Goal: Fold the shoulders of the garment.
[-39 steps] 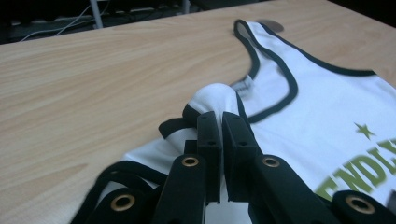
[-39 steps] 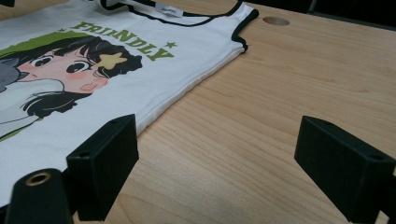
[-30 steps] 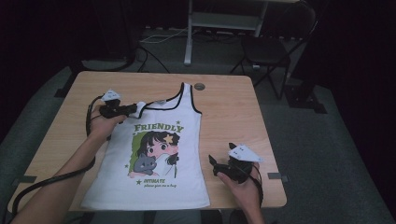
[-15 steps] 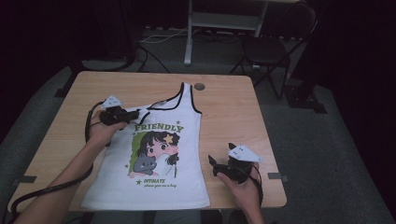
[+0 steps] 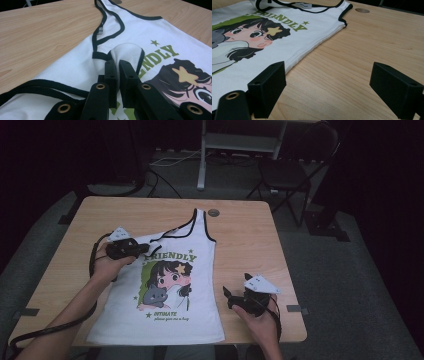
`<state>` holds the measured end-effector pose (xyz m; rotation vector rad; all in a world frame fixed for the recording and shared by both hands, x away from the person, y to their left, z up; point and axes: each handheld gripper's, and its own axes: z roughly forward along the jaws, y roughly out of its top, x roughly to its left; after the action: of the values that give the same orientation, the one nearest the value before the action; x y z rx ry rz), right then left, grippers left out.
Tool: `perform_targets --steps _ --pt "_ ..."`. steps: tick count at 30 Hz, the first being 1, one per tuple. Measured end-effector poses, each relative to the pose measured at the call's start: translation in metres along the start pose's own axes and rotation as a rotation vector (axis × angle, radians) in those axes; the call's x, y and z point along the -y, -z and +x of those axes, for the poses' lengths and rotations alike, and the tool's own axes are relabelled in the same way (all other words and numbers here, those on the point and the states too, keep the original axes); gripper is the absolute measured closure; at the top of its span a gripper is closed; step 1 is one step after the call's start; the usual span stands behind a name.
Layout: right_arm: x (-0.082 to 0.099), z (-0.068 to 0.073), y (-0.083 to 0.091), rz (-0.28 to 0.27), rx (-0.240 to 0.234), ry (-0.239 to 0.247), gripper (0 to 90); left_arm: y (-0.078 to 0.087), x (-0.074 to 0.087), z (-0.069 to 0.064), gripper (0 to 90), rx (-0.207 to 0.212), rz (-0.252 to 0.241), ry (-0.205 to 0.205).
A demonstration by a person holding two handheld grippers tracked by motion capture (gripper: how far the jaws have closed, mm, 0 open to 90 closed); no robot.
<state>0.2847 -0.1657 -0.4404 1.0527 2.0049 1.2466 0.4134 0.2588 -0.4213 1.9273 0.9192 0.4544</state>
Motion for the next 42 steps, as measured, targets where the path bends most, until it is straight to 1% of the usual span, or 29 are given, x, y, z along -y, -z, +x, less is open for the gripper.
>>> perform_targets --steps 2,7,11,18,20,21,22,23,25,26,27,28,30,32,34,36,39,40,41,42 --pt "0.0 0.0 0.0 0.0 -0.001 0.001 12.9 0.001 0.001 -0.001 84.3 -0.003 0.003 -0.006" --pt "0.0 0.0 0.0 0.001 -0.002 0.001 12.9 0.004 0.005 -0.002 84.3 0.005 0.013 -0.014" --pt "0.0 0.0 0.0 0.002 -0.002 0.002 12.9 0.006 0.008 -0.005 83.7 0.015 0.02 -0.023" --pt "0.0 0.0 0.0 0.002 -0.002 0.005 12.9 0.008 0.013 -0.013 81.2 0.042 0.047 -0.036" --pt "0.0 0.0 0.0 0.002 -0.002 0.004 12.9 0.008 0.015 -0.014 79.6 0.047 0.052 -0.037" --pt "0.0 0.0 0.0 0.002 -0.002 0.003 12.9 0.009 0.016 -0.015 79.6 0.049 0.06 -0.043" --pt "0.0 0.0 0.0 0.002 -0.002 0.002 12.9 0.009 0.017 -0.015 78.6 0.051 0.061 -0.037" --pt "0.0 0.0 0.0 0.002 -0.003 0.002 12.9 0.01 0.019 -0.016 77.4 0.053 0.072 -0.038" --pt "0.0 0.0 0.0 0.003 -0.002 0.003 12.9 0.011 0.02 -0.016 76.6 0.055 0.074 -0.04" --pt "0.0 0.0 0.0 0.002 -0.002 0.003 12.9 0.013 0.022 -0.016 74.5 0.066 0.074 -0.031" --pt "0.0 0.0 0.0 0.002 -0.002 0.003 12.9 0.013 0.022 -0.016 72.9 0.066 0.074 -0.031" --pt "0.0 0.0 0.0 0.002 -0.002 0.003 12.9 0.014 0.023 -0.017 72.9 0.073 0.074 -0.023" --pt "0.0 0.0 0.0 0.002 -0.002 0.002 12.9 0.018 0.027 -0.018 69.6 0.082 0.082 -0.026" --pt "0.0 0.0 0.0 0.002 -0.002 0.004 12.9 0.019 0.028 -0.019 68.6 0.086 0.083 -0.023" --pt "0.0 0.0 0.0 0.002 -0.002 0.005 12.9 0.022 0.03 -0.02 68.2 0.091 0.088 -0.035" --pt "0.0 0.0 0.0 0.002 -0.002 0.006 12.9 0.026 0.032 -0.022 67.3 0.097 0.091 -0.042" --pt "0.0 0.0 0.0 0.003 -0.001 0.007 12.9 0.032 0.033 -0.024 66.4 0.105 0.085 -0.039" --pt "0.0 0.001 0.0 0.003 -0.001 0.006 12.9 0.035 0.03 -0.023 64.2 0.1 0.079 -0.037" --pt "0.0 0.001 -0.001 0.004 -0.001 0.006 12.9 0.035 0.03 -0.023 63.4 0.1 0.079 -0.037" --pt "0.0 0.001 -0.001 0.004 0.0 0.007 12.9 0.036 0.023 -0.022 62.3 0.094 0.061 -0.038"
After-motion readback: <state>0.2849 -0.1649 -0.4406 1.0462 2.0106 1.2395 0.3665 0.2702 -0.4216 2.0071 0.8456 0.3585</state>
